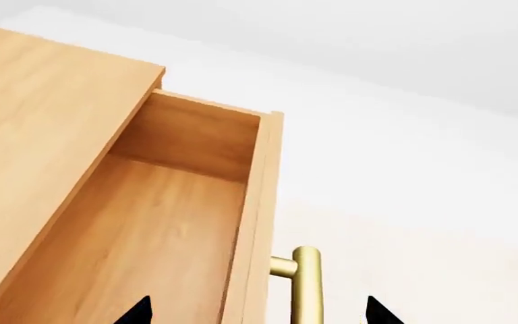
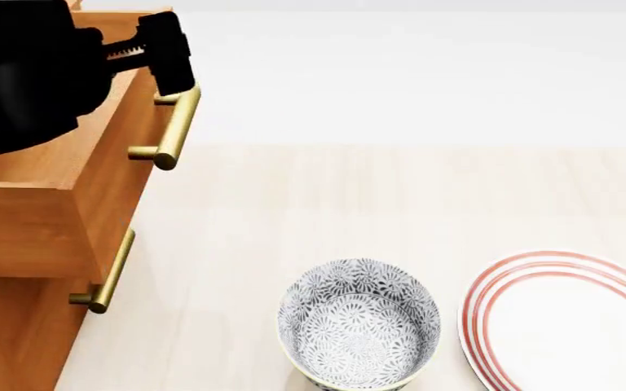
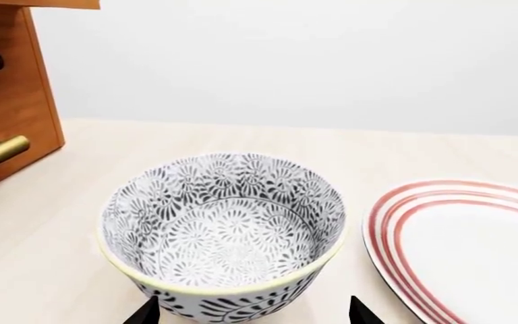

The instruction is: Open the top drawer of the cabinet.

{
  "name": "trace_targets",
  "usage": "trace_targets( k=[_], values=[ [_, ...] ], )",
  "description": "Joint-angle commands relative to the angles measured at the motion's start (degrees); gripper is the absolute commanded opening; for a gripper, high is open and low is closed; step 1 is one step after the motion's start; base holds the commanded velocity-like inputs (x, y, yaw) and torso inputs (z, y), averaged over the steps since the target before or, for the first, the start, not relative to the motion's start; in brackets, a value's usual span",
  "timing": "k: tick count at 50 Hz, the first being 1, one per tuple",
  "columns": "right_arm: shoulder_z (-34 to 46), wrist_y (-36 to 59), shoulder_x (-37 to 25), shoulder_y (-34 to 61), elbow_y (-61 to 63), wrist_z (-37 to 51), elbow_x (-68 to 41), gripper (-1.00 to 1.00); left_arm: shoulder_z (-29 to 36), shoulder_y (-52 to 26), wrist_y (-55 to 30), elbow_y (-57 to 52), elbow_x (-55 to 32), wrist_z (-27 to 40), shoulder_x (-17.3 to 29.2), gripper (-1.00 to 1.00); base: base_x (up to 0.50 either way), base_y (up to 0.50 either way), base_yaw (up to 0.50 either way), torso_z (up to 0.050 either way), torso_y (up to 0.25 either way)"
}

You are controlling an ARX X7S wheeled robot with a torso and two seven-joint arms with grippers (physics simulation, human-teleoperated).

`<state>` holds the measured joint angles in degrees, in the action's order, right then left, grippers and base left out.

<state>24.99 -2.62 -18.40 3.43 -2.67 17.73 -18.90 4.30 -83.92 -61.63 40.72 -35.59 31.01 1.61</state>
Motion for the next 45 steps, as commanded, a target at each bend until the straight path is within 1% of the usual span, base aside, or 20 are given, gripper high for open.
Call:
trace_targets(
  k=[1,5,11,14,20,23,31,34,35,38,39,42,45],
  values=[
    [-1.4,0.4,0.9,0.1,0.4,-0.8,0.5,1.00,-8.2,-4.4,0.6,9.6,-9.4,5.4,-1.2,1.00,0.00,0.00,0.00,0.000,0.000],
    [-1.3,0.5,0.8,0.1,0.6,-0.7,0.4,1.00,-9.1,-5.2,1.4,12.7,-13.3,7.3,-1.3,1.00,0.00,0.00,0.00,0.000,0.000],
    [-1.1,0.5,0.7,0.0,0.7,-0.6,0.5,1.00,-12.4,-7.0,3.1,18.0,-18.4,9.8,-1.2,1.00,0.00,0.00,0.00,0.000,0.000],
    [-1.1,0.6,0.7,0.0,0.7,-0.6,0.4,1.00,-11.4,-6.7,3.2,17.2,-19.2,10.4,-1.2,1.00,0.00,0.00,0.00,0.000,0.000],
    [-0.9,0.3,0.7,0.0,0.4,-0.7,0.4,1.00,-11.5,-7.1,4.2,18.7,-21.6,11.5,-1.0,1.00,0.00,0.00,0.00,0.000,0.000],
    [-0.9,0.4,0.7,0.1,0.3,-0.7,0.3,1.00,-11.1,-7.5,5.2,20.7,-22.0,10.9,-1.0,1.00,0.00,0.00,0.00,0.000,0.000],
    [-0.7,0.1,0.6,0.1,0.0,-0.8,0.3,1.00,-9.5,-7.2,5.5,21.8,-24.2,10.1,-1.2,1.00,0.00,0.00,0.00,0.000,0.000],
    [-0.6,0.1,0.5,0.0,0.1,-0.8,0.4,1.00,-7.9,-6.9,5.6,22.0,-25.5,8.1,-1.4,1.00,0.00,0.00,0.00,0.000,0.000],
    [-0.6,0.1,0.5,0.0,0.2,-0.8,0.3,1.00,-6.4,-6.1,5.3,20.6,-27.1,9.3,-1.5,1.00,0.00,0.00,0.00,0.000,0.000],
    [-0.6,0.1,0.4,0.0,0.3,-0.8,0.3,1.00,-2.0,-5.0,5.7,18.9,-32.2,9.6,-1.5,1.00,0.00,0.00,0.00,0.000,0.000],
    [-0.5,0.0,0.5,-0.1,0.2,-0.8,0.3,1.00,0.3,-4.3,6.3,17.9,-35.3,10.6,-1.6,1.00,0.00,0.00,0.00,0.000,0.000],
    [-0.4,0.1,0.3,-0.2,0.5,-0.7,0.3,1.00,4.4,-3.6,6.9,16.4,-39.9,10.9,-1.5,1.00,0.00,0.00,0.00,0.000,0.000],
    [-0.3,-0.1,0.4,-0.2,0.3,-0.8,0.4,1.00,7.0,-3.2,7.7,15.7,-43.0,11.3,-1.5,1.00,0.00,0.00,0.00,0.000,0.000]
  ],
)
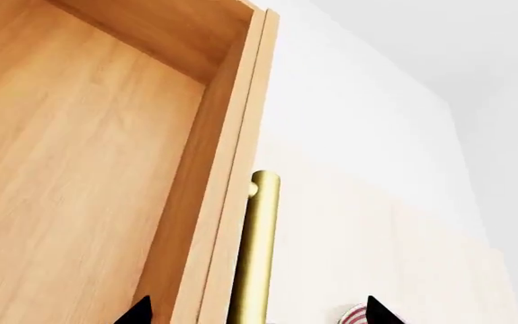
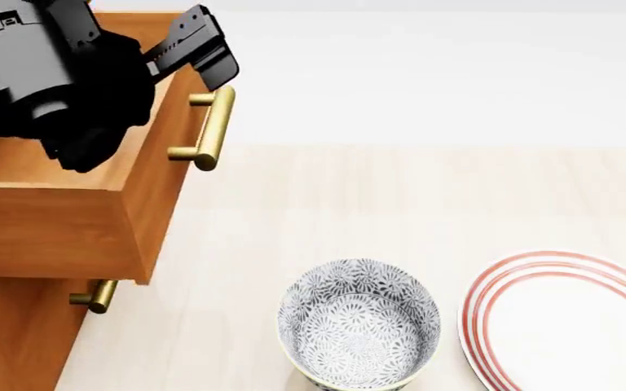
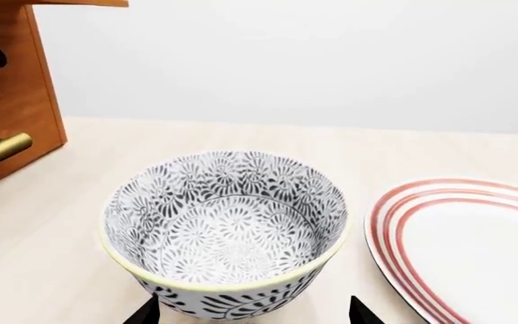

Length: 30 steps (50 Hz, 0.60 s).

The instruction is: Open the top drawer of the cabinet.

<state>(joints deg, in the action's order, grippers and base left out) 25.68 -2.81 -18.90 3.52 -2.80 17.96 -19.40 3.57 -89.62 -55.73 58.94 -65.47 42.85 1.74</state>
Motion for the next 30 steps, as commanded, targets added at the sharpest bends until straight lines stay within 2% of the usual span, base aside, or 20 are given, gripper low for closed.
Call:
trace_targets(
  k=[1,11,21,30],
  values=[
    [-1.0,0.0,0.9,-0.2,0.3,-1.0,0.9,1.00,8.4,2.6,2.0,-2.8,-13.9,-0.9,-1.5,1.00,0.00,0.00,0.00,0.000,0.000],
    [-0.7,0.1,0.7,-0.1,0.3,-1.1,0.8,1.00,15.9,2.3,4.8,-2.3,-20.9,-3.4,-1.6,1.00,0.00,0.00,0.00,0.000,0.000],
    [-0.6,0.3,0.5,-0.1,0.4,-1.1,0.6,1.00,29.1,0.1,9.8,-1.6,-33.8,-4.3,-1.7,1.00,0.00,0.00,0.00,0.000,0.000],
    [-0.8,0.4,0.3,0.3,0.2,-1.2,0.2,1.00,42.6,-1.5,14.6,-5.4,-45.3,-6.1,-1.6,1.00,0.00,0.00,0.00,0.000,0.000]
  ],
)
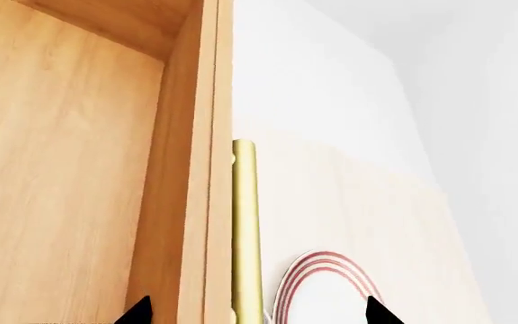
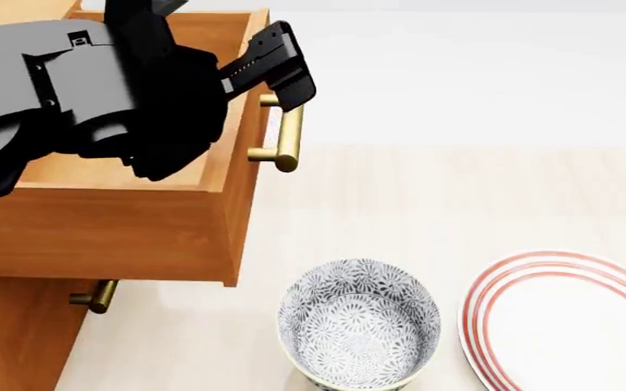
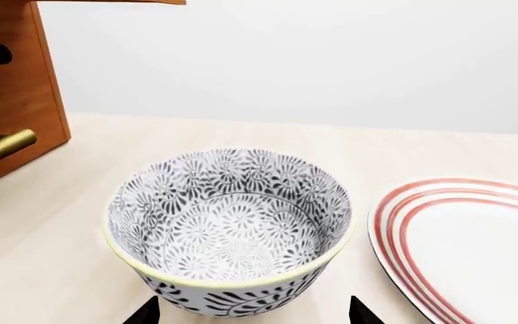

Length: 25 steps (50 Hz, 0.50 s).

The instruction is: Open the top drawer of the cabinet.

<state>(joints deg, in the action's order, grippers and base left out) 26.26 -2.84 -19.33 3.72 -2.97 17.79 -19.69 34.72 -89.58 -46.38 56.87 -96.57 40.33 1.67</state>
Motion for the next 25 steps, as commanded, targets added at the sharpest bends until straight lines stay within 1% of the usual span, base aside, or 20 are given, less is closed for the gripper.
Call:
trace_targets(
  k=[1,8,20,23,25],
  values=[
    [-1.3,0.4,0.7,0.1,0.4,-1.0,0.5,1.00,12.1,-1.6,5.5,-3.8,-15.0,-3.4,-1.5,1.00,0.00,0.00,0.00,0.000,0.000],
    [-1.4,0.5,0.7,0.3,0.1,-1.1,0.2,1.00,15.8,-1.8,7.4,-8.8,-18.5,-3.5,-1.4,1.00,0.00,0.00,0.00,0.000,0.000],
    [-1.1,0.7,0.6,0.4,0.3,-1.1,0.0,1.00,19.0,-1.3,9.6,-15.1,-20.9,-2.9,-0.8,1.00,0.00,0.00,0.00,0.000,0.001],
    [-1.0,0.3,0.7,0.4,-0.4,-1.3,0.0,1.00,20.0,-1.4,10.9,-19.3,-18.3,-2.5,0.8,1.00,0.00,0.00,0.00,0.000,0.003],
    [-0.9,0.2,0.7,0.4,-0.5,-1.3,0.1,1.00,22.1,-2.3,13.0,-23.8,-13.0,-1.0,2.7,1.00,0.00,0.00,0.00,0.000,0.000]
  ],
)
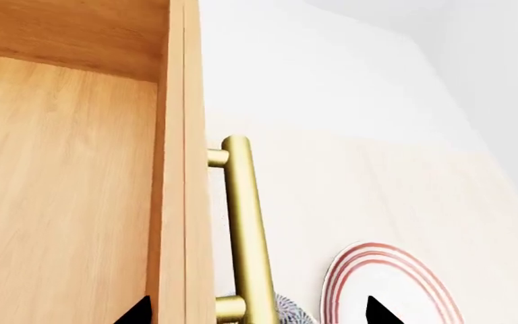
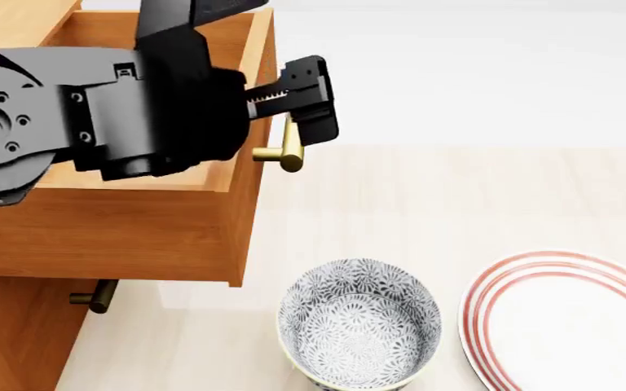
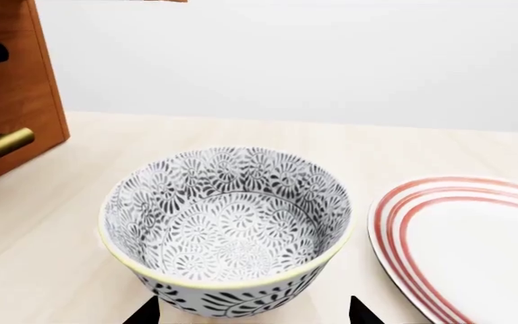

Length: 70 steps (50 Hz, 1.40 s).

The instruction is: Open the top drawer of the cabinet.

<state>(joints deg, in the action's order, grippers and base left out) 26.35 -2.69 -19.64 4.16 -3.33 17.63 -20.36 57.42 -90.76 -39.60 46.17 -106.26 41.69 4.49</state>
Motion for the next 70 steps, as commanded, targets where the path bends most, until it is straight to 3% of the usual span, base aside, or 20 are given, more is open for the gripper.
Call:
trace_targets(
  k=[1,11,33,41,49,53,70],
  values=[
    [-0.9,-0.1,1.1,0.0,-0.3,-1.2,0.9,1.00,0.6,-1.6,7.0,-15.4,-0.4,-2.4,0.7,1.00,0.00,0.00,0.00,0.000,0.000],
    [-0.5,0.2,0.9,-0.3,0.1,-1.0,1.0,1.00,4.4,-2.1,10.3,-27.8,10.0,1.9,5.9,1.00,0.00,0.00,0.00,0.000,0.002],
    [-0.2,0.3,0.8,-0.4,0.4,-0.6,0.9,1.00,4.5,4.7,12.5,-51.6,12.2,7.6,14.7,1.00,0.00,0.00,0.00,0.000,0.000],
    [-0.4,0.3,0.9,0.1,-0.2,-0.5,0.6,1.00,6.5,6.3,13.6,-65.7,21.9,12.4,19.4,1.00,0.00,0.00,0.00,0.000,0.000],
    [-0.5,0.7,0.8,0.2,-0.2,-0.3,0.2,1.00,11.2,4.5,10.0,-78.7,37.7,23.6,22.6,1.00,0.00,0.00,0.00,0.000,0.000],
    [-0.4,0.4,0.8,0.1,-0.3,-0.3,0.3,1.00,13.1,4.9,8.1,-83.0,41.5,27.9,23.3,1.00,0.00,0.00,0.00,0.000,0.000],
    [0.0,-0.9,1.1,0.3,-2.0,-0.7,0.7,1.00,22.2,15.6,9.9,-89.2,54.5,28.1,26.6,1.00,0.00,0.00,0.00,0.000,0.000]
  ],
)
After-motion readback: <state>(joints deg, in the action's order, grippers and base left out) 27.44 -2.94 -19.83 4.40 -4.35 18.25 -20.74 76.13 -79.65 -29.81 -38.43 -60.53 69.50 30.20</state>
